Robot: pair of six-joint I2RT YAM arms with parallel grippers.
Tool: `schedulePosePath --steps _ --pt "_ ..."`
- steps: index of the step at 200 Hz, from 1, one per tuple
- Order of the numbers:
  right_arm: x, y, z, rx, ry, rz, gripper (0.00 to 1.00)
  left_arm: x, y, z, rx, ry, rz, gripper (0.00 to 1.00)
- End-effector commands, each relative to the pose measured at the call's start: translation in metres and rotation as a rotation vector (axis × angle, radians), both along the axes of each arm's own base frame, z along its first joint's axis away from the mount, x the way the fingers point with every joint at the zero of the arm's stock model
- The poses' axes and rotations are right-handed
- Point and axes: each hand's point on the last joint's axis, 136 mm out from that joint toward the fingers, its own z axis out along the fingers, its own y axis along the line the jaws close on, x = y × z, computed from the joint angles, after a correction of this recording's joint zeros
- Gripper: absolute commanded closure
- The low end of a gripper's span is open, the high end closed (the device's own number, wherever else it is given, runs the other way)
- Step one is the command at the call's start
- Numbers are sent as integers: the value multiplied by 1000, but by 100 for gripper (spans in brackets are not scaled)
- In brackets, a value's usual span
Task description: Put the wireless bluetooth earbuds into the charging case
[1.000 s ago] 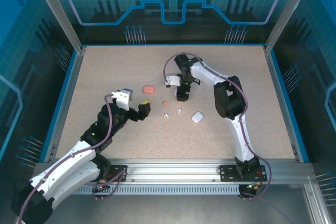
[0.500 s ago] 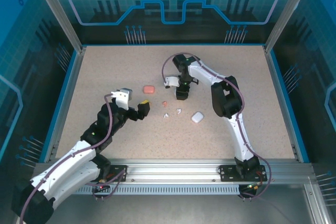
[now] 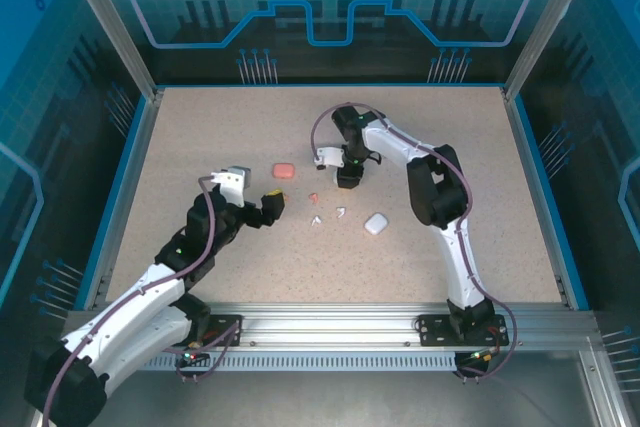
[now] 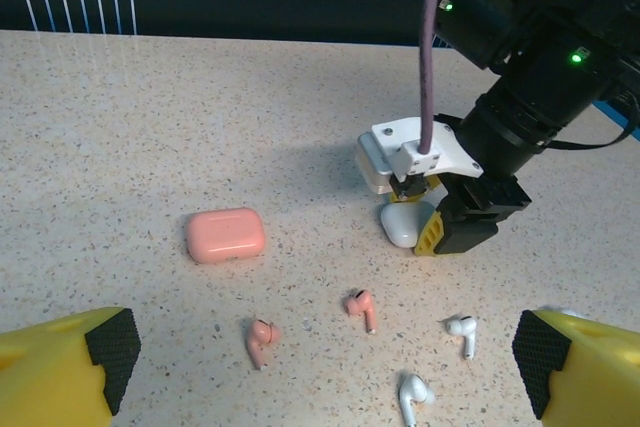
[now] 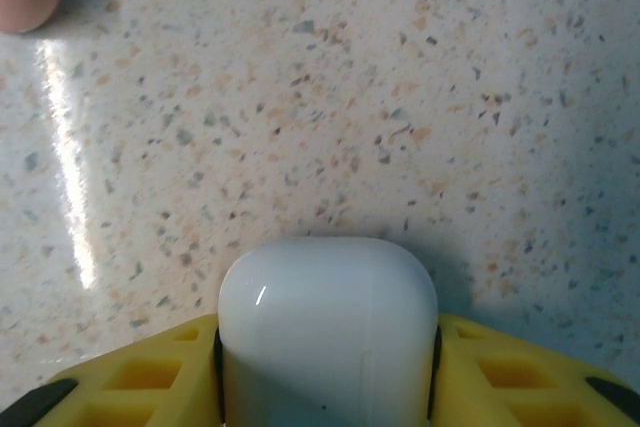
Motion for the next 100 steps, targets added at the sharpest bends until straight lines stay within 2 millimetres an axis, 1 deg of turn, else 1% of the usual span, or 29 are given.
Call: schedulePosePath --steps 1,15,32,56,75,100 --pt "2 4 43 96 -79 -23 59 1 -6 15 -83 15 -27 1" --pt "-8 3 56 128 -98 -28 59 -1 -11 15 -118 42 -53 1" --pt "-22 5 80 193 -151 -33 59 -1 -17 16 -158 85 -87 1" --pt "-49 7 111 286 -212 -41 59 -1 -28 17 -226 187 -123 1" --pt "-76 9 129 329 -256 -26 59 -2 -45 21 -283 268 -192 3" --pt "-110 10 146 385 -307 -13 59 -6 -72 32 -394 306 -331 10"
